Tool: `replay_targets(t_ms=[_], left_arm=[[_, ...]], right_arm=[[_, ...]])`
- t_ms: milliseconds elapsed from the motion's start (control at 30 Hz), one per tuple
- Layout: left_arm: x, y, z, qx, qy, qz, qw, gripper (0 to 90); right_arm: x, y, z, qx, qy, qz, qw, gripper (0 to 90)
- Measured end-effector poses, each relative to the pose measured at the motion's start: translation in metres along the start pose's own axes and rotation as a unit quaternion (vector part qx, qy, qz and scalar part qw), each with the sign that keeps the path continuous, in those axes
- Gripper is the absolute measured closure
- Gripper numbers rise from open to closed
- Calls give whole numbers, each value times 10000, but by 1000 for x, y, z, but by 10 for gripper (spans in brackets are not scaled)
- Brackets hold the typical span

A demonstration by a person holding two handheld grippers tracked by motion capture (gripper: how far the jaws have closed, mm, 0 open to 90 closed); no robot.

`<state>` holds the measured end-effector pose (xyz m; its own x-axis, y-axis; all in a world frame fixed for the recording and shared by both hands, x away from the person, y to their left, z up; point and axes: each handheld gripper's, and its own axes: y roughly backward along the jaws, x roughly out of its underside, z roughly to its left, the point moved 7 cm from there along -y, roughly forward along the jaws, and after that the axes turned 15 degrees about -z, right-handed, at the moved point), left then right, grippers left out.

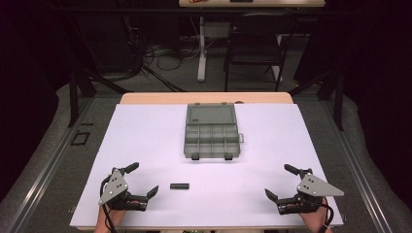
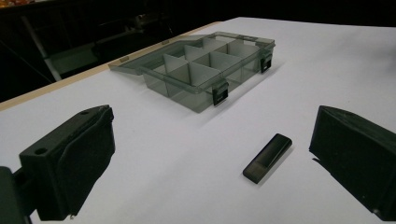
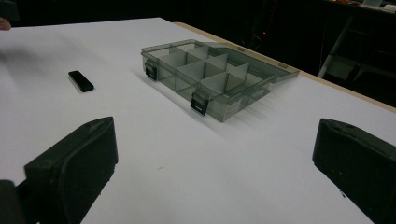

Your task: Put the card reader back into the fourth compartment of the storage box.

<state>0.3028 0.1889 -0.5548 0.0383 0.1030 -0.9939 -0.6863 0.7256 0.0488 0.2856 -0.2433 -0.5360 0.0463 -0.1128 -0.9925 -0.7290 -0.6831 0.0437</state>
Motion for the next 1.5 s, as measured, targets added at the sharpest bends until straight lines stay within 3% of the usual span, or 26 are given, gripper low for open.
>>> replay_targets(t_ms=[400,1000,1200,1500], left_arm=[[0,-2,5,57,52,76,9999,2],[-1,-11,13,274,252,598,9975,2],[-2,-17,16,519,189,836,9950,2],[-2,-23,13,906,35,994,9909,2]], right_arm=[[2,-3,-1,-69,13,61,10000,0],[3,-3,-2,-67,8,113,9999,0],[3,-3,-3,-54,6,109,9999,0],[4,-4,-2,-86,6,113,9999,0]])
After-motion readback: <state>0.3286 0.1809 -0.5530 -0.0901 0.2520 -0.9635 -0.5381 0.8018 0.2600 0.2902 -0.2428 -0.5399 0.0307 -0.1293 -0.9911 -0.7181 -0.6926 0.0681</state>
